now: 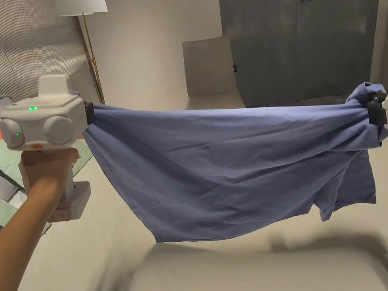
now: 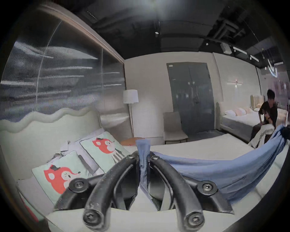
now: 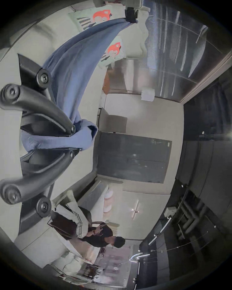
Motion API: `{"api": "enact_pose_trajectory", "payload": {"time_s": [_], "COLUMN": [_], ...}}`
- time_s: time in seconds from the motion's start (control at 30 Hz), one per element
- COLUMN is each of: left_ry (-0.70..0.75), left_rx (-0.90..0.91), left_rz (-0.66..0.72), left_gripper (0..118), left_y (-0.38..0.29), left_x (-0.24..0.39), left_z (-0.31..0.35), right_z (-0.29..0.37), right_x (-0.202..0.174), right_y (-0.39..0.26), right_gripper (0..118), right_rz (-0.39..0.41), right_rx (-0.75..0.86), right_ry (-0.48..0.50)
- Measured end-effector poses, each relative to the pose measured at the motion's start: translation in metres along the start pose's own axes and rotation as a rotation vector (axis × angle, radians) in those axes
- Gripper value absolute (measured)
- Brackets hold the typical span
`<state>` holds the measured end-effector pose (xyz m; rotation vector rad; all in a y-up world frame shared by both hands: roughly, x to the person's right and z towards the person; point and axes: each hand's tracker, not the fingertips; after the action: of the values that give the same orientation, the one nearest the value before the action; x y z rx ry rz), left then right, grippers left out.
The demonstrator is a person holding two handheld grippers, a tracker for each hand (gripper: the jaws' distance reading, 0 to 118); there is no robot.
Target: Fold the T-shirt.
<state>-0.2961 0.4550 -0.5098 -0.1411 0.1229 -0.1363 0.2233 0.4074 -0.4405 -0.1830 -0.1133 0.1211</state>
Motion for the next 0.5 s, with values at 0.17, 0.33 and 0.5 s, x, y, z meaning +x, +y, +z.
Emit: {"api": "enact_pose_trajectory", "payload": {"time_s": [0.17,0.33,0.5], "left_ry": [-0.009,-0.012,-0.024], "left_rx": [-0.118,-0.243,-0.395], "left_rz": [-0.011,0.001,0.018], "left_gripper": [3,2,2], "left_y": [-0.075,-0.158,-0.237], "left_x": [0.003,-0.001,-0.010], "left_z": [-0.003,0.021,0.066], "right_z": [-0.007,0.002,0.045], "right_x": [-0.010,-0.016,-0.024], "right_y": [-0.063,-0.139,-0.205], "right_gripper": [10,10,10], "right_rz": [-0.018,-0.055,-0.130], "right_rx": [-0.121,-0.254,-0.373], "right_ry": [0.009,0.028,0.053]}}
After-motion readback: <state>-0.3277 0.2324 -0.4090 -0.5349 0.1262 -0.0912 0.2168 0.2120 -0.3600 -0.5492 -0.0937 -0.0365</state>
